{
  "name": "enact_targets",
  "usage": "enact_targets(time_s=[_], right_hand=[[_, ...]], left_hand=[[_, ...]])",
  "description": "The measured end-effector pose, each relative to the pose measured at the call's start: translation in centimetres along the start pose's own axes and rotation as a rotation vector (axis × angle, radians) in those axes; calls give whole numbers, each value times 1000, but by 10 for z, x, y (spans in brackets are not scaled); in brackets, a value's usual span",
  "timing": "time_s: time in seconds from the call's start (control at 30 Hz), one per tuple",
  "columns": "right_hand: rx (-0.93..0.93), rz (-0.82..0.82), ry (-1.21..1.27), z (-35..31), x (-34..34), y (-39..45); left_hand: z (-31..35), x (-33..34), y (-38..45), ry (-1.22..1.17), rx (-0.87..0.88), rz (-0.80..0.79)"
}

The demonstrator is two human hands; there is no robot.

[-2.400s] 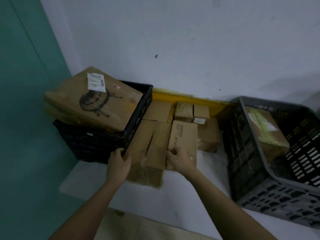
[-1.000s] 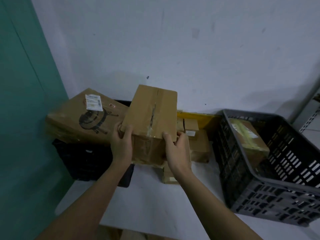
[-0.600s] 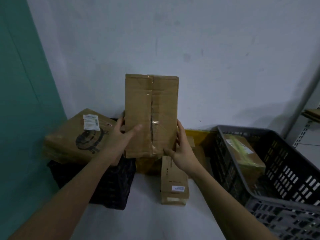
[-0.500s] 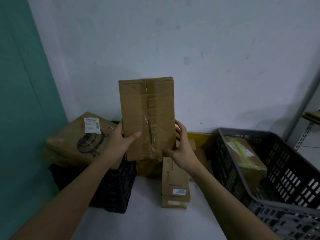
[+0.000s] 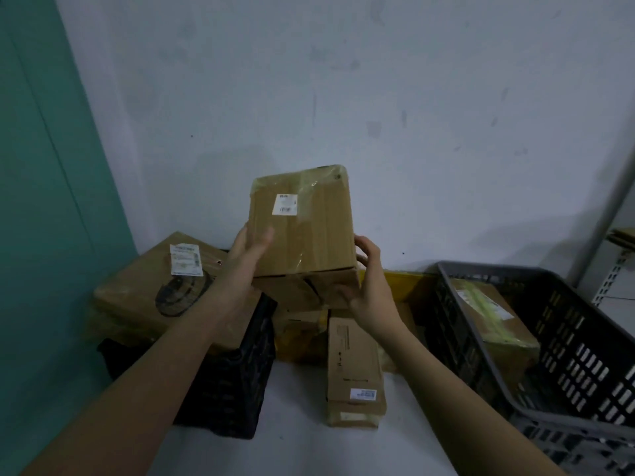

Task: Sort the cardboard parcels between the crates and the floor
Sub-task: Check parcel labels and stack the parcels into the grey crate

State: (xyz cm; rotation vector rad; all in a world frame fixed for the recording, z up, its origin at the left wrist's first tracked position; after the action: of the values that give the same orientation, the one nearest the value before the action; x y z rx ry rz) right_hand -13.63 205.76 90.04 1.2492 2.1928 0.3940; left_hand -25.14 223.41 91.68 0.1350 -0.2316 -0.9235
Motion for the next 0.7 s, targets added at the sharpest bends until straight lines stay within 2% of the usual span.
enact_targets(time_s=[0.07, 0.17, 0.23, 0.33, 0.43, 0.57, 0.63, 0.7], right_hand=[[33, -97, 41, 1, 9, -2], [172, -190, 285, 7, 20, -6], [208, -167, 324, 13, 21, -5], [176, -103, 216, 20, 17, -2], [113, -81, 96, 23, 14, -3], [0, -61, -72, 12, 13, -5], [-17, -90, -104, 11, 16, -4], [18, -155, -34, 13, 19, -3]], left_hand=[[0, -14, 6, 63, 22, 40], [-1, -19, 5, 176, 91, 25], [-5, -12, 3, 274, 128, -24], [-16, -7, 5, 307, 88, -64], [-17, -3, 6, 27, 4, -70], [-29, -8, 10, -275, -95, 6], [-36, -8, 12, -305, -142, -19], [-44, -12, 13, -274, -159, -10]])
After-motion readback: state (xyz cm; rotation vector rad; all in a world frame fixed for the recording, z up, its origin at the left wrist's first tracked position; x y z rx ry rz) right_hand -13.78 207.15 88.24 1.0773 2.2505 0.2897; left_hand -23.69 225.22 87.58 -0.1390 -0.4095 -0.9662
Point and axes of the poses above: each hand's wrist, its own y-axis towards the middle knuckle, its own x-axis out of the palm, z = x × y, the point moved 10 cm from there along y, towards the middle knuckle, and after that the axes turned 2 degrees about z, right-handed, at the moved point
